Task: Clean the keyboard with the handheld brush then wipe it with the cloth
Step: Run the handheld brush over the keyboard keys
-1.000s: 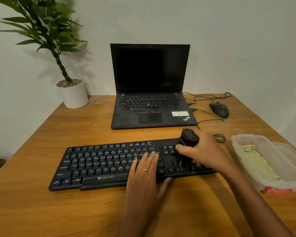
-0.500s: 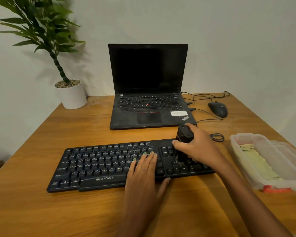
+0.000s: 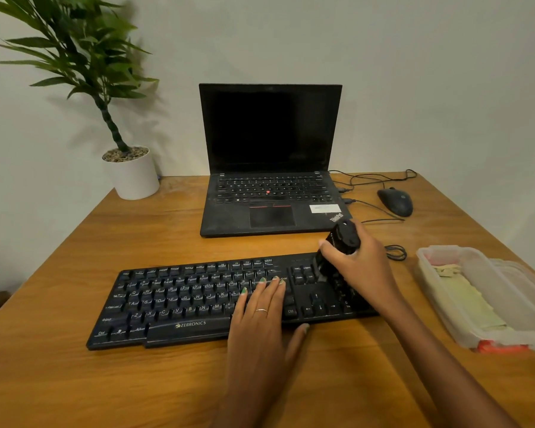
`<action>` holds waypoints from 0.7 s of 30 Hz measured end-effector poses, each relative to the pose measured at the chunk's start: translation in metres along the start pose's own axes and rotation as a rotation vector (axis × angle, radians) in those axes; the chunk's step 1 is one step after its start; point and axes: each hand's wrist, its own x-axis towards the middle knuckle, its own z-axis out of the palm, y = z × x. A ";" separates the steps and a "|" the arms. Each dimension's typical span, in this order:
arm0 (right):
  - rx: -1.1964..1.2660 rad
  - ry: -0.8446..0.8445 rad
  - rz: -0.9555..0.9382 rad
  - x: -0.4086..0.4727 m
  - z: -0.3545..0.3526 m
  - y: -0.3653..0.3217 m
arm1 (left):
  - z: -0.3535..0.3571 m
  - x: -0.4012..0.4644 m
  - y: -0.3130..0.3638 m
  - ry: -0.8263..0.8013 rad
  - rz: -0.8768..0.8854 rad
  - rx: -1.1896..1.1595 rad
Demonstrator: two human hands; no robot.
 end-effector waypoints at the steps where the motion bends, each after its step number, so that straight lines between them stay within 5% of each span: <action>1: 0.007 0.020 -0.011 0.003 0.002 0.002 | 0.000 0.000 0.000 0.003 0.003 -0.002; 5: 0.010 -0.007 -0.027 0.013 0.012 -0.003 | 0.000 0.000 0.000 -0.009 0.004 -0.016; 10: -0.084 -0.358 0.127 0.030 0.001 -0.014 | 0.000 0.000 0.000 -0.011 -0.002 -0.012; 16: -0.157 -0.078 -0.044 0.027 0.012 -0.007 | -0.001 0.000 -0.001 -0.030 0.000 -0.009; 21: -0.152 -0.406 0.147 0.037 -0.009 -0.017 | -0.001 -0.001 -0.001 -0.026 -0.006 -0.012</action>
